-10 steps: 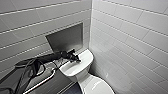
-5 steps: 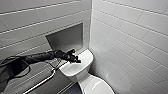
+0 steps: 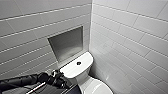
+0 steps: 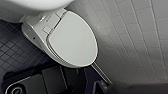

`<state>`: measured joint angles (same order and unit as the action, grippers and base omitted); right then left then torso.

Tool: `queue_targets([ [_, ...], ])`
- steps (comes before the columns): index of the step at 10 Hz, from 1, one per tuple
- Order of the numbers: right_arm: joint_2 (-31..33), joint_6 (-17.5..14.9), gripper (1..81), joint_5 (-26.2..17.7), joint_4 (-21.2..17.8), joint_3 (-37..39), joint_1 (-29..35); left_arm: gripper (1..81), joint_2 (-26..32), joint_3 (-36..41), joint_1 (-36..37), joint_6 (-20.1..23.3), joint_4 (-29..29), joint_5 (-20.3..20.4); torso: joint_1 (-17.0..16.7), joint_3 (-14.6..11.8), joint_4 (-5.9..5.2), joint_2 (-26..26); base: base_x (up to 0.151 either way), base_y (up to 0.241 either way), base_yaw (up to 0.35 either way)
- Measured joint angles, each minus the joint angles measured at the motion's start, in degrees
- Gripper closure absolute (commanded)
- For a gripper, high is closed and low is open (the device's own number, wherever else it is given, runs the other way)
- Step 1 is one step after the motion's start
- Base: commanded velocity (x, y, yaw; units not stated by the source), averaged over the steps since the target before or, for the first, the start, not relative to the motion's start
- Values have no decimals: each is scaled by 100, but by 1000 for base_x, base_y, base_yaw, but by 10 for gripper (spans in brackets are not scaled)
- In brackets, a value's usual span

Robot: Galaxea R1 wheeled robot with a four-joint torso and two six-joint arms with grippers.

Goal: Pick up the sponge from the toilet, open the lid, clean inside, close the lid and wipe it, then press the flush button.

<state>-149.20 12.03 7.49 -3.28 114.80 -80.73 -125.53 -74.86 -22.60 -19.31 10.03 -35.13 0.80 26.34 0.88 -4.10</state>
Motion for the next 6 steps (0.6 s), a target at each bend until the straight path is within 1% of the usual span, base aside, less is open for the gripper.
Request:
queue_targets([
  [3, -69, -24, 811, -24, 9, 59, -56, 811, 299, 347, -1480, 16, -560, 547, -2, -413, 0, -2, 0, 0, 0],
  [6, -111, -43, 811, -88, 11, 124, -116, 811, 279, 257, -2883, 21, -1168, 1089, -9, -826, 0, -6, 0, 0, 0],
])
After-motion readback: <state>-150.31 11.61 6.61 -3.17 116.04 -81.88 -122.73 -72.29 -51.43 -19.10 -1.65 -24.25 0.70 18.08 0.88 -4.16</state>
